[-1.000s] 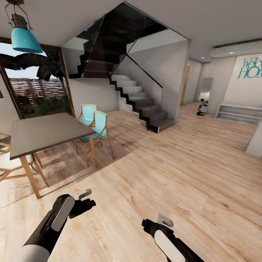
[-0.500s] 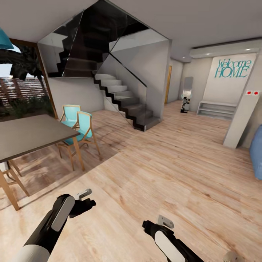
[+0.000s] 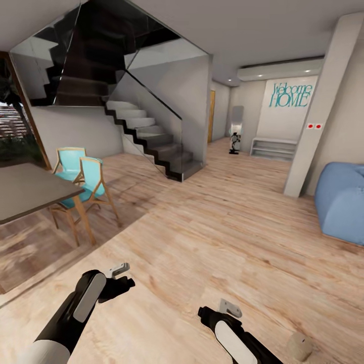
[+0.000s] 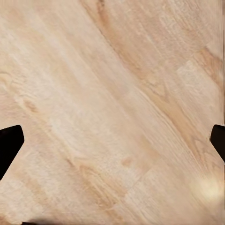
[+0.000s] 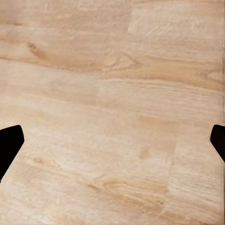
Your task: Place each of the two pumpkins and all three candles from the living room inside a cabinet in the living room (use any cabinet), then make sure every cabinet is closed, and position the cauldron so it is next to a table in the living room.
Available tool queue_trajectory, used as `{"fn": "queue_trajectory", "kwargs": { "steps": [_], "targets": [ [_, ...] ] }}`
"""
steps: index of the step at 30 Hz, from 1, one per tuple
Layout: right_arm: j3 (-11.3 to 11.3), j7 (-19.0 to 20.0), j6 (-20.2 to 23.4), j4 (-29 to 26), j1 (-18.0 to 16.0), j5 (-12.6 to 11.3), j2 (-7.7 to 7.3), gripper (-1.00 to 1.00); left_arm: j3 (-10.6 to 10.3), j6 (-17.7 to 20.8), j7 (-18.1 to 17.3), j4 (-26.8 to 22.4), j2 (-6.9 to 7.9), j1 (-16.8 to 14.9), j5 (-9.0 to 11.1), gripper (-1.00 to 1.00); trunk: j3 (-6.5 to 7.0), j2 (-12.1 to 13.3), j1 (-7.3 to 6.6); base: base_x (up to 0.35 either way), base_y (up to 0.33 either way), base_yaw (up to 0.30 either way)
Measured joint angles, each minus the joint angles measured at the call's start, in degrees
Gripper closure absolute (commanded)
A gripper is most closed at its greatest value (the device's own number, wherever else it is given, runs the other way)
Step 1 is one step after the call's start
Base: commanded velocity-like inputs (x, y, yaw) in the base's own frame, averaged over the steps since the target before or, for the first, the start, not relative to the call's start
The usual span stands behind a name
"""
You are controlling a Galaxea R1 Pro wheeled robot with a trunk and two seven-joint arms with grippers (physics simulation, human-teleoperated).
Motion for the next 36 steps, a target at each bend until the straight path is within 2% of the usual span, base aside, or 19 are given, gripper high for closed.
{"fn": "queue_trajectory", "kwargs": {
  "steps": [10,18,36],
  "targets": [
    [0.0,0.3,0.0,0.0,0.0,0.0,-0.07,-1.00,-0.5,0.0,0.0,0.0,-0.01,0.0,-0.1,-1.00,-0.30,0.0,0.00,0.292,-0.137,-0.263],
    [0.0,0.5,0.0,0.0,0.0,-0.1,-0.03,-1.00,-0.6,0.0,0.0,0.0,-0.01,0.0,-0.1,-1.00,-0.50,0.0,0.00,0.291,-0.197,-0.124],
    [-0.1,1.0,0.0,0.1,0.0,-0.4,-0.07,-1.00,-0.6,0.0,0.0,0.0,-0.01,0.0,0.0,-1.00,-0.51,0.0,0.00,0.290,-0.199,-0.282]
  ]
}}
